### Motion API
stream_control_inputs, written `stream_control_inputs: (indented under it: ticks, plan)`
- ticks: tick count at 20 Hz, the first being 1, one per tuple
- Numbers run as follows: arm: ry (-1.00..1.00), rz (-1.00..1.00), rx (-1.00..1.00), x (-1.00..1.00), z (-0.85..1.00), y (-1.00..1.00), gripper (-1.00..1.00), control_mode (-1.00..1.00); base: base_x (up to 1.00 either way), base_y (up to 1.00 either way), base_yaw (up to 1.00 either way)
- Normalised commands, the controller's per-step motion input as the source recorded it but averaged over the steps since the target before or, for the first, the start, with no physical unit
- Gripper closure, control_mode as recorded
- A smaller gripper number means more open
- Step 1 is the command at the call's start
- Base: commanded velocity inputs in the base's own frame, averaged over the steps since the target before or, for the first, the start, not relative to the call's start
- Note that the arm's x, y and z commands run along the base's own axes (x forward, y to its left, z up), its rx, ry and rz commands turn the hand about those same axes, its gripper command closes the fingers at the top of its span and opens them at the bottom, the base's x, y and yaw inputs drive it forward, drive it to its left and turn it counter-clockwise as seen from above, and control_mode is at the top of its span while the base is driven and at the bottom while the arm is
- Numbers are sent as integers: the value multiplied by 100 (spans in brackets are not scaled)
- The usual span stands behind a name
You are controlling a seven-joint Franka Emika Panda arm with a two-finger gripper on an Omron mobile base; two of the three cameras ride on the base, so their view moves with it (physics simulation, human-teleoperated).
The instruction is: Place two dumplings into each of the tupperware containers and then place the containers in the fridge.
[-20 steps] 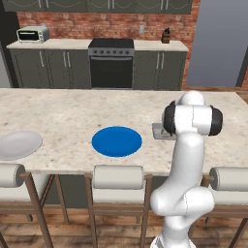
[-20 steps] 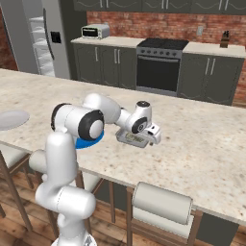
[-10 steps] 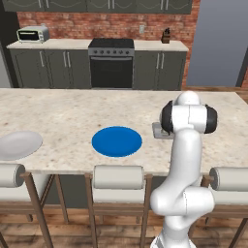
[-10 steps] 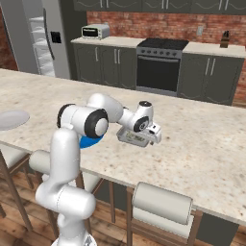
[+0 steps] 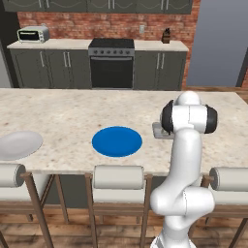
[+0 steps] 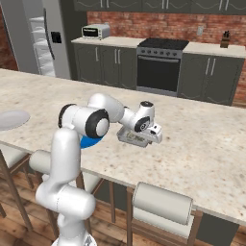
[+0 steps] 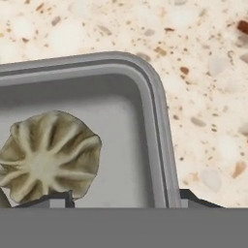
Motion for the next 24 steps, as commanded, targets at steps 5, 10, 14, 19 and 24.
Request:
stream_control_inputs:
  ticks: [5,10,14,19,24]
  plan:
    - [1,0,0,-1,-51,2,100,-100,0,0,0]
    - [1,7,2,-40,-14,13,100,-100,0,0,0]
    - [10,26,-6,-59,-13,69,100,-100,0,0,0]
    - [0,7,-9,-9,-32,71,100,-100,0,0,0]
    - [-9,-14,19,-51,47,2,100,-100,0,0,0]
